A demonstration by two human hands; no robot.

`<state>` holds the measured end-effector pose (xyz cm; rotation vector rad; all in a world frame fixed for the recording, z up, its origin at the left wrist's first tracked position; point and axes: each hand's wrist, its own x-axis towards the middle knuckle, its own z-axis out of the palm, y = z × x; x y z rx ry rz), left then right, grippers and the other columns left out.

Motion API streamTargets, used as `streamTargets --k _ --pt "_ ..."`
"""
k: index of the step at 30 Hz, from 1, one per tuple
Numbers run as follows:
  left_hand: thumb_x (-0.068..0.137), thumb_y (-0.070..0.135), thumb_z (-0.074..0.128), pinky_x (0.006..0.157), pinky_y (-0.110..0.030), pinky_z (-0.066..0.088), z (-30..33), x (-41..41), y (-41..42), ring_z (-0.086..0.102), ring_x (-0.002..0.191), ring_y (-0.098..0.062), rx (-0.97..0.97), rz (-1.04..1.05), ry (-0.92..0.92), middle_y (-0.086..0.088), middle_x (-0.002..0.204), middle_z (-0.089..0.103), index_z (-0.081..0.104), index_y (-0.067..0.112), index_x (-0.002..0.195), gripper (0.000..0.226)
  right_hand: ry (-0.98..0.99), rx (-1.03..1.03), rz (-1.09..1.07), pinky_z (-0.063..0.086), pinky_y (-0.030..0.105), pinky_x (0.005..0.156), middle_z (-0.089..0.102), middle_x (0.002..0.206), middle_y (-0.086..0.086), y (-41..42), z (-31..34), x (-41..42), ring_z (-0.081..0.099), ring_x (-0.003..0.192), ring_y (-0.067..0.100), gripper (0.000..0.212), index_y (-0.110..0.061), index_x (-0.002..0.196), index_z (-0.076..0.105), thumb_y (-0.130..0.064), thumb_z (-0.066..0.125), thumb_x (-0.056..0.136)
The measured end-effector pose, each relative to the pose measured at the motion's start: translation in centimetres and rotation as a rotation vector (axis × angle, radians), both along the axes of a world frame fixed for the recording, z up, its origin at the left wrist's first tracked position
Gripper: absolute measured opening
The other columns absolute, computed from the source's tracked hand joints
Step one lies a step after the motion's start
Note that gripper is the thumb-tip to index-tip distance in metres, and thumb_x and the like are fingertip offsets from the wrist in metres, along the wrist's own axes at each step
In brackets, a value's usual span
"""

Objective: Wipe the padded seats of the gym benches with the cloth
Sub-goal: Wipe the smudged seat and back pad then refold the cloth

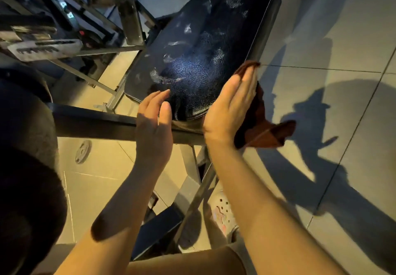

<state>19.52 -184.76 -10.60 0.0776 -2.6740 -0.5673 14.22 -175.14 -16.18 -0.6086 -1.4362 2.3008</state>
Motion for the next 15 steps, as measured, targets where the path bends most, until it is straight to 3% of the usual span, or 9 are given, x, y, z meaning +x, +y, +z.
streamTargets --k 3,7,10,11,13,15 --pt "0.096 0.029 0.03 0.107 -0.018 0.035 0.5 0.4 0.8 0.047 0.119 -0.004 0.077 0.031 -0.007 -0.002 0.131 0.052 0.054 0.02 0.127 0.04 0.008 0.174 -0.058 0.011 0.04 0.119 0.03 0.152 0.028 -3.8 1.3 3.6 0.025 0.144 0.04 0.065 0.012 0.144 0.03 -0.033 0.032 0.096" --pt "0.093 0.037 0.031 0.097 -0.009 0.036 1.6 1.1 0.2 0.048 0.108 0.008 0.158 0.025 0.052 0.013 0.122 0.052 0.055 0.016 0.131 0.05 -0.105 0.079 -0.196 0.012 0.035 0.116 0.039 0.15 0.022 -3.4 2.0 1.8 0.031 0.141 0.033 0.063 0.005 0.143 0.04 -0.035 0.031 0.096" --pt "0.099 0.042 0.033 0.095 -0.014 0.04 1.2 2.9 -0.3 0.049 0.115 -0.002 0.1 0.039 0.027 -0.002 0.128 0.055 0.053 0.012 0.132 0.049 -0.094 0.015 -0.255 0.025 0.041 0.115 0.05 0.144 0.015 -2.2 2.2 0.0 0.042 0.136 0.028 0.061 0.0 0.138 0.05 -0.038 0.026 0.098" --pt "0.103 0.043 0.031 0.09 -0.009 0.039 0.8 3.7 -0.5 0.049 0.112 0.003 0.063 0.028 0.018 -0.002 0.126 0.054 0.051 0.012 0.131 0.047 -0.095 -0.001 -0.258 0.029 0.042 0.114 0.051 0.144 0.013 -1.7 2.2 -0.6 0.044 0.135 0.025 0.061 -0.002 0.138 0.051 -0.04 0.025 0.098" --pt "0.101 0.045 0.029 0.08 0.0 0.036 0.3 4.5 -0.8 0.045 0.103 0.018 0.149 0.032 -0.046 0.014 0.12 0.046 0.047 0.023 0.127 0.039 -0.092 -0.007 -0.225 0.032 0.039 0.113 0.049 0.146 0.009 -0.8 1.9 -1.4 0.043 0.136 0.021 0.06 -0.005 0.141 0.048 -0.041 0.024 0.099" --pt "0.097 0.048 0.026 0.081 0.004 0.033 0.3 4.8 -1.5 0.038 0.107 0.023 0.118 0.032 -0.062 0.018 0.126 0.041 0.045 0.028 0.13 0.043 -0.091 -0.016 -0.119 0.031 0.035 0.114 0.043 0.15 0.008 0.4 0.7 -3.0 0.04 0.138 0.02 0.059 -0.009 0.145 0.042 -0.043 0.023 0.101"
